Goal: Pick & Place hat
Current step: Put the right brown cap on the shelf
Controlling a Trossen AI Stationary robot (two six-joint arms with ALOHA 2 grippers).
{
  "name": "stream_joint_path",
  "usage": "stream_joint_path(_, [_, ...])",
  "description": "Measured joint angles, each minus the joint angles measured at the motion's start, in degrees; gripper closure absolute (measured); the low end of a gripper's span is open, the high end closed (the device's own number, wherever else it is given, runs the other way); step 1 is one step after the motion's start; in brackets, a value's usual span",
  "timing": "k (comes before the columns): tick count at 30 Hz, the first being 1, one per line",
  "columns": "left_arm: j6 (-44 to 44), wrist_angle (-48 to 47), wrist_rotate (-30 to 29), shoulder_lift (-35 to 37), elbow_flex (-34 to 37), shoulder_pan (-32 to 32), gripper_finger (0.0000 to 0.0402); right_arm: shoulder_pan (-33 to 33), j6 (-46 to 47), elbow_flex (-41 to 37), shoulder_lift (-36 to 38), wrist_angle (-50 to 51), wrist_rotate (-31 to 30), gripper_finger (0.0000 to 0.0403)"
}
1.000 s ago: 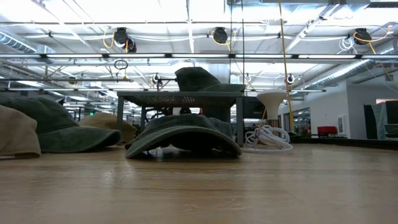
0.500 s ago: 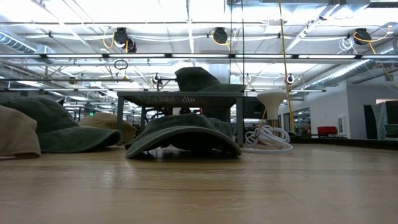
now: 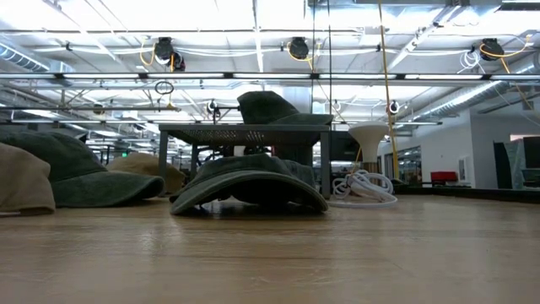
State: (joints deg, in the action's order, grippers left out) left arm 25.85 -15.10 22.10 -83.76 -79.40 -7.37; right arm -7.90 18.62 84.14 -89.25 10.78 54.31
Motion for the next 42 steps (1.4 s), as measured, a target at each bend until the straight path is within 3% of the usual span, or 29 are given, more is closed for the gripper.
stream_joint_path(3, [-0.33, 0.59, 2.08, -0.52, 0.03, -0.07, 0.0165, 0.19, -0.01, 0.0, 0.0, 0.0, 0.03, 0.0398])
stream_joint_path(6, [-0.85, 3.96, 4.09, -0.37, 0.02, 0.01, 0.0195, 0.21, -0.02, 0.0, 0.0, 0.19, 0.01, 0.0398])
stream_joint_path(12, [0.75, 9.95, 12.84, -0.4, 0.02, 1.47, 0.0352, 0.44, -0.8, -0.04, 0.0, 0.87, -0.13, 0.0398])
stream_joint_path(14, [1.82, 10.02, 15.07, -0.35, 0.0, 1.97, 0.0386, 0.74, -0.9, -0.04, 0.0, 0.86, -0.16, 0.0398])
stream_joint_path(24, [6.25, 11.19, 25.72, 0.26, 0.0, 4.18, 0.0397, 0.8, -1.5, -0.04, 0.0, 5.35, -0.22, 0.0388])
stream_joint_path(29, [7.88, 10.49, 32.75, 0.25, 0.0, 6.39, 0.0398, 1.36, 3.64, -0.04, -0.02, 5.35, -1.49, 0.0336])
stream_joint_path(35, [6.8, 7.8, 37.92, 2.53, 0.02, 9.96, 0.04, 2.02, 10.13, 0.02, 1.66, 10.49, 4.92, 0.0265])
stream_joint_path(42, [-1.47, 3.09, 38.73, 8.02, -0.04, 14.89, 0.04, 1.92, 10.19, -0.11, 6.81, 20.67, -2.36, 0.0231])
